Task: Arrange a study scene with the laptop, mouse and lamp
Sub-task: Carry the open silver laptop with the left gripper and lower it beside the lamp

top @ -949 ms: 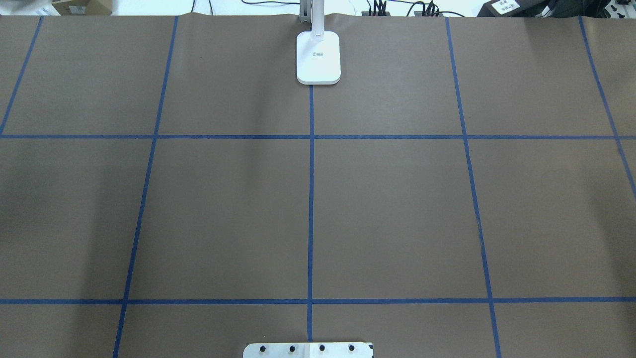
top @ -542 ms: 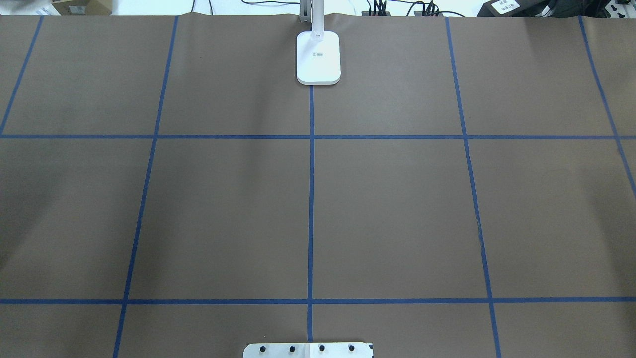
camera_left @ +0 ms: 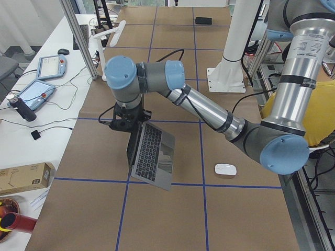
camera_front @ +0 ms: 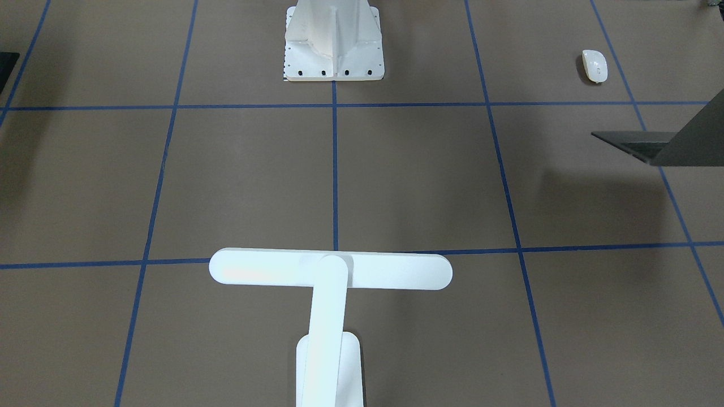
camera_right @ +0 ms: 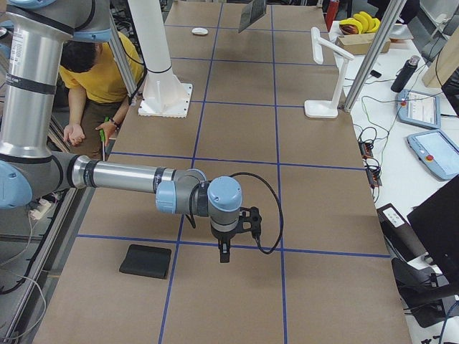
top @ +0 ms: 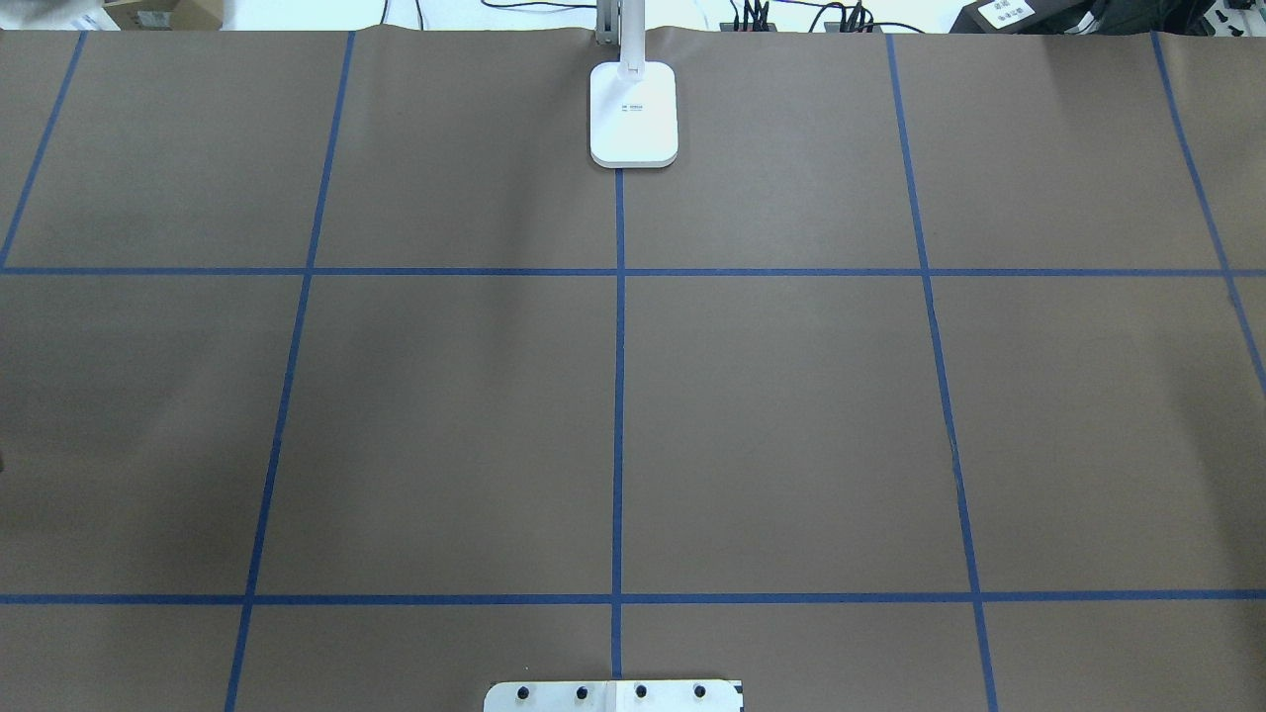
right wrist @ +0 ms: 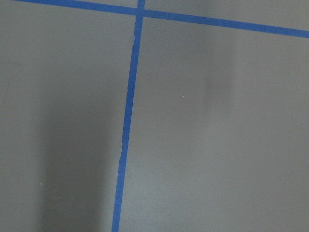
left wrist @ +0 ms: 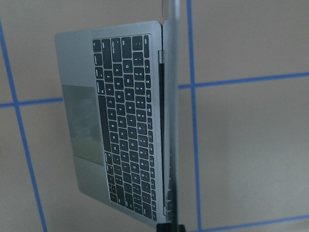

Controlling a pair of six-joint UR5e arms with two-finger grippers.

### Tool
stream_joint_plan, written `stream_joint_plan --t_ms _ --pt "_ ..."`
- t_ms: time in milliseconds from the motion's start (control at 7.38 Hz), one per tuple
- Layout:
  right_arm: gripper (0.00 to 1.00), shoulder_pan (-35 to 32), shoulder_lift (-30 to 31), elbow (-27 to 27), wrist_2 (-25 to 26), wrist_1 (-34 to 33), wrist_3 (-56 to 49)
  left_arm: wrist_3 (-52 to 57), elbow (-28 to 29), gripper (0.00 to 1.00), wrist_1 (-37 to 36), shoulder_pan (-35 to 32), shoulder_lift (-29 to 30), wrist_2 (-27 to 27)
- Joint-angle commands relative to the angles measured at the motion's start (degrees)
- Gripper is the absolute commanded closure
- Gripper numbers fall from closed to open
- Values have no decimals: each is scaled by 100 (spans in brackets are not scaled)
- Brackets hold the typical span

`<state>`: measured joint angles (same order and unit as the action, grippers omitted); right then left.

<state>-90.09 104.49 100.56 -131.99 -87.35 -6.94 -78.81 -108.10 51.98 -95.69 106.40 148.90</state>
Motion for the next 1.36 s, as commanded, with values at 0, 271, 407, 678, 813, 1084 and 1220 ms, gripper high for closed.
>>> stream_joint_plan --t_ms 0,271,407,678,813,1084,1220 --pt "0 0 2 -1 -11 -1 9 -1657 26 100 40 960 1045 60" --pt "0 0 2 -10 -11 -10 17 -3290 131 100 668 1865 1645 51" --pt "0 0 2 -10 -11 -10 17 -4360 314 100 1613 2278 1699 43" --pt "0 0 2 -10 -11 -1 17 -5746 859 100 2710 2947 2110 -45" --pt "0 0 2 -10 -20 -1 17 -5934 991 100 2712 3116 2347 -124" --pt "0 0 2 -10 -20 -10 17 -6286 1263 100 2730 3617 2821 -571" --pt "0 0 2 -10 -28 -10 17 -6287 1578 100 2739 3793 3094 -616"
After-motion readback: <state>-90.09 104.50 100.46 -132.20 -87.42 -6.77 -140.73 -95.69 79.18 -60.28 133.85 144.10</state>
